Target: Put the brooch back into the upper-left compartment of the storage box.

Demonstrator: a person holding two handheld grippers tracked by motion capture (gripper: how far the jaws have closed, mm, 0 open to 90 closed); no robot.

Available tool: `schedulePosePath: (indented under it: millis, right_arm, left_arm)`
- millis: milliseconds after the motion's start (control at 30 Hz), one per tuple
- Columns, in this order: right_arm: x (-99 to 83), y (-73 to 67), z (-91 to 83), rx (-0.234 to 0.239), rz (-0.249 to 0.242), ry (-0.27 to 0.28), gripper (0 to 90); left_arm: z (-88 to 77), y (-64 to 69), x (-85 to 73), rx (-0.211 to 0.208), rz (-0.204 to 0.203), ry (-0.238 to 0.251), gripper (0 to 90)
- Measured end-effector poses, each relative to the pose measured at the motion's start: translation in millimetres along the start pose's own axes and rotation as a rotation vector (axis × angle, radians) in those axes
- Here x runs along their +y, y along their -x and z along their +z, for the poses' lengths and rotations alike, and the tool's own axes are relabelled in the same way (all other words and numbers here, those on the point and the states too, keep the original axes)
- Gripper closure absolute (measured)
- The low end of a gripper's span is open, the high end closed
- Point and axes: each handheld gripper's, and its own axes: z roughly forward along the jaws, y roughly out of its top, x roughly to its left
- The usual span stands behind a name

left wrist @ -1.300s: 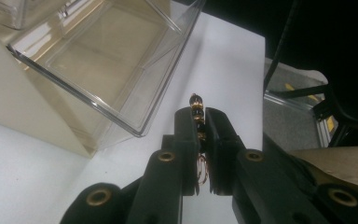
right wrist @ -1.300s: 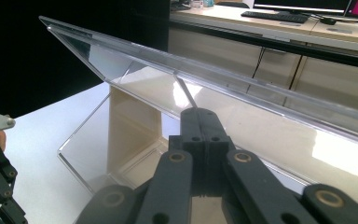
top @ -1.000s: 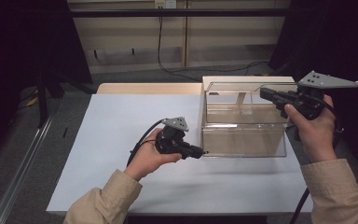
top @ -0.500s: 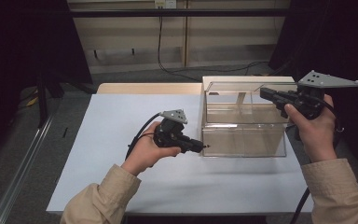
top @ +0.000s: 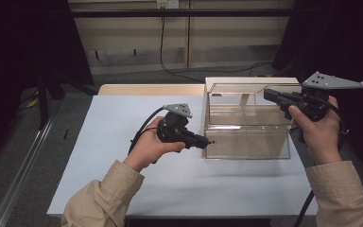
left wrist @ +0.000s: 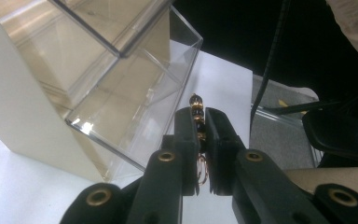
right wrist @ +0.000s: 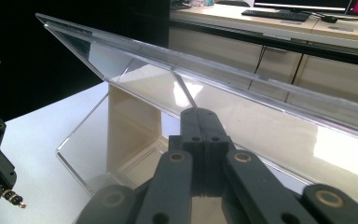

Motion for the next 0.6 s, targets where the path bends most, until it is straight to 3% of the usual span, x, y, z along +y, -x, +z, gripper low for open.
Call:
schedulePosePath:
  millis: [600]
  right_arm:
    - [0.1,-0.1,0.0,-0.001,-0.001,-0.001,90.0]
  left_arm:
    - [-11.8,1.7,16.9,0.019,0.022,-0.01,84.3]
